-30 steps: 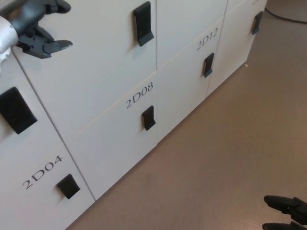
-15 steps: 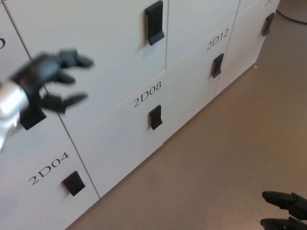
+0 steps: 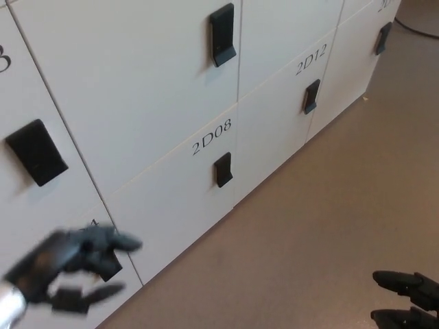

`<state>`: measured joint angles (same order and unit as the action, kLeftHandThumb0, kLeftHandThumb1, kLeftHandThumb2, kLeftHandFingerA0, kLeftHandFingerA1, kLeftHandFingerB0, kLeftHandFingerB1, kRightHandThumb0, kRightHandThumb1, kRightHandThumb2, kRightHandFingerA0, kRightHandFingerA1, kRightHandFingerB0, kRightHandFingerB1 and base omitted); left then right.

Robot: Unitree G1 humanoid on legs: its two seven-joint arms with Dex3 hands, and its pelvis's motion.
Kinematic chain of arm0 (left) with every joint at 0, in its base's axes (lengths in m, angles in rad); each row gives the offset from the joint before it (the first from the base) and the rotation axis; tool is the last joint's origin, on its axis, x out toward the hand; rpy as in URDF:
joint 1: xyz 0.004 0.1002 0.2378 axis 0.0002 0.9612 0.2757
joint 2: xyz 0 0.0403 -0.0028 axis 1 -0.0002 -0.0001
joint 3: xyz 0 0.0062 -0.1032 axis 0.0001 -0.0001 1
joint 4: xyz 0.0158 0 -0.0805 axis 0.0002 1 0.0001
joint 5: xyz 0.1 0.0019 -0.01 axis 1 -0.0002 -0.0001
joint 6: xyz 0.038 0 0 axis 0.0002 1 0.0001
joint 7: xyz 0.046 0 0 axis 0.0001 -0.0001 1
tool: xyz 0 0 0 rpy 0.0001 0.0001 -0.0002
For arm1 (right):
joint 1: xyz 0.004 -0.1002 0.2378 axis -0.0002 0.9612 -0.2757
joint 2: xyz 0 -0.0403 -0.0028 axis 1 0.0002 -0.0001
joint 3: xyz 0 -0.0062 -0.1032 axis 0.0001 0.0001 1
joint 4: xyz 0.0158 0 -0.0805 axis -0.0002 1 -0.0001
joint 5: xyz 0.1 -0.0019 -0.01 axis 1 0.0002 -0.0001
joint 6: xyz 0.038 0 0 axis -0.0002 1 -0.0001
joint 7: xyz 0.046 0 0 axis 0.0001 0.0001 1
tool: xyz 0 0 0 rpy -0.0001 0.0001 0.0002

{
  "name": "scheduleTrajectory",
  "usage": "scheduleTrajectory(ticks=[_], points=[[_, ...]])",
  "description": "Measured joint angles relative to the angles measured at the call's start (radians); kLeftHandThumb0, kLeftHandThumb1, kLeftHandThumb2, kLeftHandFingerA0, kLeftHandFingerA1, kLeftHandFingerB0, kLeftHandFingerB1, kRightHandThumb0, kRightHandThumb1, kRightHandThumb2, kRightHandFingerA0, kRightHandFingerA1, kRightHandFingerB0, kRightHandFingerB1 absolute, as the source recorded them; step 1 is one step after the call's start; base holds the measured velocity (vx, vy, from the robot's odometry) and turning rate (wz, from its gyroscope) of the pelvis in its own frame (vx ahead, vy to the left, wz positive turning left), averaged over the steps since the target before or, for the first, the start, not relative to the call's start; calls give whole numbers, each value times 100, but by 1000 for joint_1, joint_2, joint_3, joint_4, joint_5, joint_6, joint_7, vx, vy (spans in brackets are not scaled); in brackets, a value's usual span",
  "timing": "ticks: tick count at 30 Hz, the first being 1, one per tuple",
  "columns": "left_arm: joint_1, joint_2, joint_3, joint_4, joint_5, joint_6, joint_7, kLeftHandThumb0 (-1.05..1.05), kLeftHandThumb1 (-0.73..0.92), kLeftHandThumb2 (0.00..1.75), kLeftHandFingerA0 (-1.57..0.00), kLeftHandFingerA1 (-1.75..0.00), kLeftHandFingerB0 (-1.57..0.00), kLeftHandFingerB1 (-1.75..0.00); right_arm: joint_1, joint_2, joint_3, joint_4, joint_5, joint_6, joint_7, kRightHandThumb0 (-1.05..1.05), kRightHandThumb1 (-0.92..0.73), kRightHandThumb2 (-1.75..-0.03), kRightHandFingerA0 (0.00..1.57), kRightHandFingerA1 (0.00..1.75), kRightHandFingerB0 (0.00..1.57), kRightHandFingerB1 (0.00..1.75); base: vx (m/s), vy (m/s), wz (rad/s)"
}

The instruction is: The robot walks towards an open cabinet and lifts its left hand to push the door towards the right to close it.

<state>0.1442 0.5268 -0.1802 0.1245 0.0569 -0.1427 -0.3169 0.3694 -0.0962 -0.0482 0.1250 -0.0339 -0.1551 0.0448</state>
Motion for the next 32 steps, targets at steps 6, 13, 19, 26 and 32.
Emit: scheduleTrajectory(ticks=[6,13,19,26,32], points=[[225,0,98,-96,-19,-24,-9,-39,64,59,-59,-41,-49,-38,-47,-16,1,66,-4,2,1,-17,-61,-60,74,57,58,49,0,0,0],[253,-36,182,141,-22,-32,39,-35,64,59,-57,-40,-49,-38,-104,-54,8,243,-29,8,1,-13,-65,-57,74,54,59,47,0,0,0],[194,-63,215,307,-27,-32,55,-34,63,59,-58,-40,-51,-38,-148,-76,7,318,-41,8,1,-14,-64,-59,75,54,60,47,0,0,0],[106,-90,261,518,-31,-39,78,-33,64,59,-57,-40,-51,-38,-200,-120,6,438,-58,-7,1,-14,-64,-58,75,54,60,47,0,0,0],[67,-94,276,584,-31,-56,83,-34,64,59,-57,-40,-51,-38,-220,-126,-1,466,-60,-19,-2,-14,-65,-57,74,53,59,47,0,0,0]])
